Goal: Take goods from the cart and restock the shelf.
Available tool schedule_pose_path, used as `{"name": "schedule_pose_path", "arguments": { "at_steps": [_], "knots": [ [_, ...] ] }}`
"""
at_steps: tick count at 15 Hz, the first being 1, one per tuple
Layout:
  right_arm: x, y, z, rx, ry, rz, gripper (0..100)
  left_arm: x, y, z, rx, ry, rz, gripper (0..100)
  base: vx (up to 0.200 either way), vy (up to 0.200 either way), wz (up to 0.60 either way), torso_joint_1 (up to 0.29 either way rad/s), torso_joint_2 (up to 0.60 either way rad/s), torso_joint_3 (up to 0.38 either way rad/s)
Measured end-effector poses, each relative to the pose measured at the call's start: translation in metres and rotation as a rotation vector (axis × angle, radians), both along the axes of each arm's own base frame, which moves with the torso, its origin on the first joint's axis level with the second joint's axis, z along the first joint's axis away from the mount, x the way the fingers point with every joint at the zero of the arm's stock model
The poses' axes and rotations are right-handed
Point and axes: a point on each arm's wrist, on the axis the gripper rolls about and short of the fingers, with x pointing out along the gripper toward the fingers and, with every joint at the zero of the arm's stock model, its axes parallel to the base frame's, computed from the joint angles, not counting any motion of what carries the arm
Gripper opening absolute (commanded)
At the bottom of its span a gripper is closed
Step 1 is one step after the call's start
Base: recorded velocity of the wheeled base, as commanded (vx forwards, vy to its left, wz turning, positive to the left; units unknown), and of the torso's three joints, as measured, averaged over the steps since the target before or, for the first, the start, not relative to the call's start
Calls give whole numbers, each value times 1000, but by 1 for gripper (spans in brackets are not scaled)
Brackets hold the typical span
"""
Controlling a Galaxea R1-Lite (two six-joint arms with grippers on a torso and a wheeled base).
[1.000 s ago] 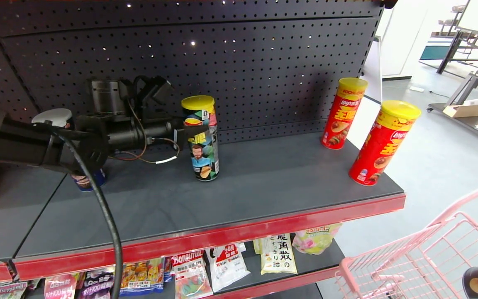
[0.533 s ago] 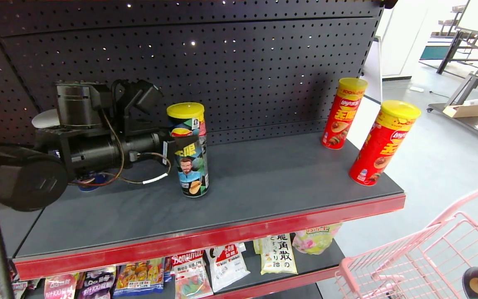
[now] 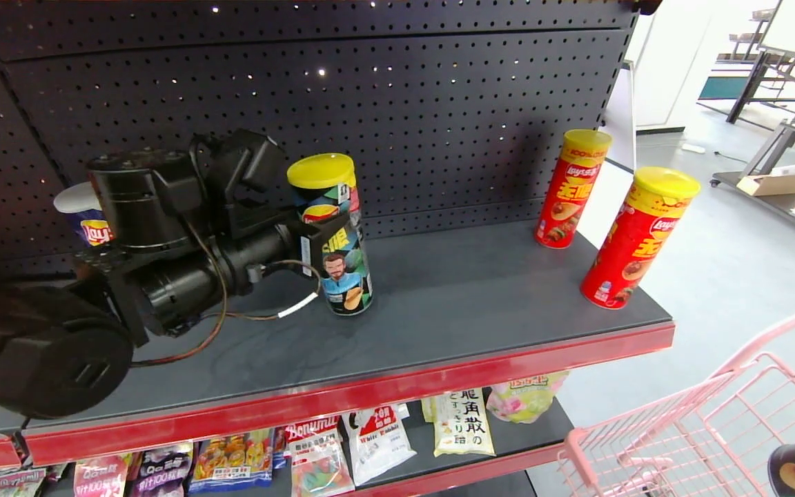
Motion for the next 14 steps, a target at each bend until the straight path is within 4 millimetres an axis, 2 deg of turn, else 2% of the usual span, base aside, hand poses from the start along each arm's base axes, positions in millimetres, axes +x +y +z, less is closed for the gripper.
{"name": "schedule_pose_path", "arguments": {
  "at_steps": [2,5,14],
  "knots": [
    [0,0,0,1,-1,0,0,-5,-13,-6,-29,27,-22,0,0,0,0,0,0,0],
    [-1,0,0,4,-5,-2,0,-10,-21,-12,-18,44,-51,0,0,0,0,0,0,0],
    [-2,-1,0,6,-9,-1,0,-15,-25,-25,12,79,-28,0,0,0,0,0,0,0]
  ]
}}
